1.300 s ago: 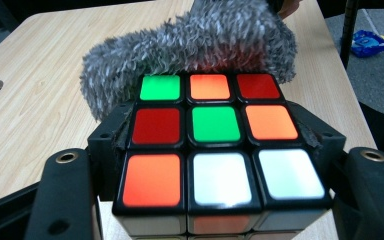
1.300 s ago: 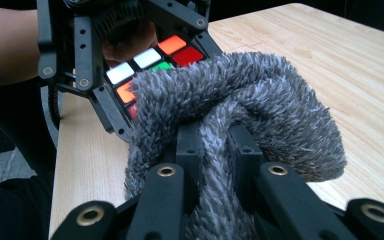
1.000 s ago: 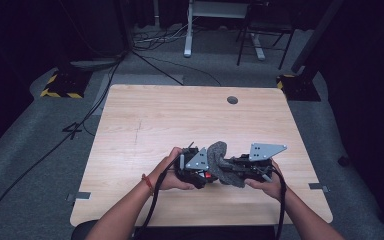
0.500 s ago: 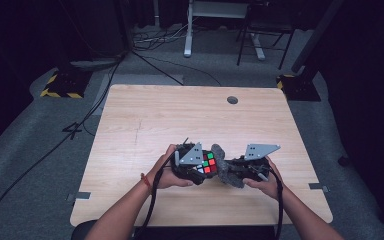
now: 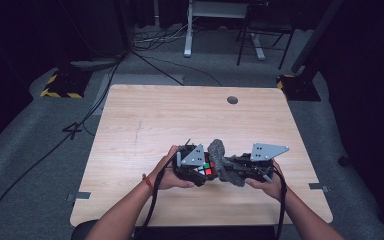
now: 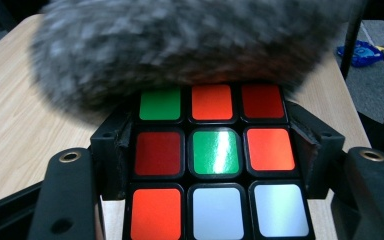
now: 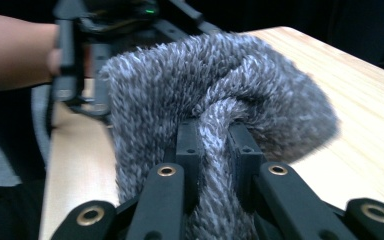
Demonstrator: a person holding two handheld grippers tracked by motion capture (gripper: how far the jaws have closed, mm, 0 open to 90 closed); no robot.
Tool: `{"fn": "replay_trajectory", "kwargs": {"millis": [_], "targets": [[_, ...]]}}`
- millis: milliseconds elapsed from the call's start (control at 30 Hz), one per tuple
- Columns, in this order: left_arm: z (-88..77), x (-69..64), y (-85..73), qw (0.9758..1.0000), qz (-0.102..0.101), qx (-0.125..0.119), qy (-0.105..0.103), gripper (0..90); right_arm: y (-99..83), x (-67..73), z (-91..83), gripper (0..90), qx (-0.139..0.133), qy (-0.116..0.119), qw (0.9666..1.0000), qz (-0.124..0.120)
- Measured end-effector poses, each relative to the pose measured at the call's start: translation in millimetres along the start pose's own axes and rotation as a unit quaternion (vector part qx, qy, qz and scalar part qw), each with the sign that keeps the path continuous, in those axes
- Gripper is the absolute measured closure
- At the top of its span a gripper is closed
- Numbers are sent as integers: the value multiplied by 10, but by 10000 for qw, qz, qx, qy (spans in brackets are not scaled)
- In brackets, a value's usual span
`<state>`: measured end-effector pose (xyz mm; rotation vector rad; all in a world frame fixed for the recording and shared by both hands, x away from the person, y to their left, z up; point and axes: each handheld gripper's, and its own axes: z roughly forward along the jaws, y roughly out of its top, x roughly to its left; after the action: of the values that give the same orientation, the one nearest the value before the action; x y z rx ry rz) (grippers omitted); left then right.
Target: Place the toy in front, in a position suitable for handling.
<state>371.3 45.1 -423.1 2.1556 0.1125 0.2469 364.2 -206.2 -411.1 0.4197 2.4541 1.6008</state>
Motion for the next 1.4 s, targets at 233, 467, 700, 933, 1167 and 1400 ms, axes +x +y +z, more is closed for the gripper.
{"fn": "replay_trajectory", "kwargs": {"millis": [233, 467, 700, 933, 1167, 1400], "targets": [[-68, 10, 27, 9998, -42, -172, 7, 338, -120, -129, 113, 798, 531, -267, 9980, 191], [-117, 35, 26, 9996, -83, -252, -36, 338, -204, -121, 177, 797, 1117, 42, 9937, 125], [-73, 60, -21, 9999, -142, -88, -13, 338, -88, -32, 57, 797, 594, 239, 9979, 21], [7, -4, 2, 9999, -70, 21, -135, 339, -1, -2, 1, 797, 128, -33, 9999, -79], [-41, -33, 50, 9998, -17, -130, -170, 338, -89, -105, 86, 797, 569, -387, 9976, 23], [-148, 34, 39, 9994, -148, -303, -77, 338, -203, -94, 179, 797, 1118, -28, 9937, 39]]}}
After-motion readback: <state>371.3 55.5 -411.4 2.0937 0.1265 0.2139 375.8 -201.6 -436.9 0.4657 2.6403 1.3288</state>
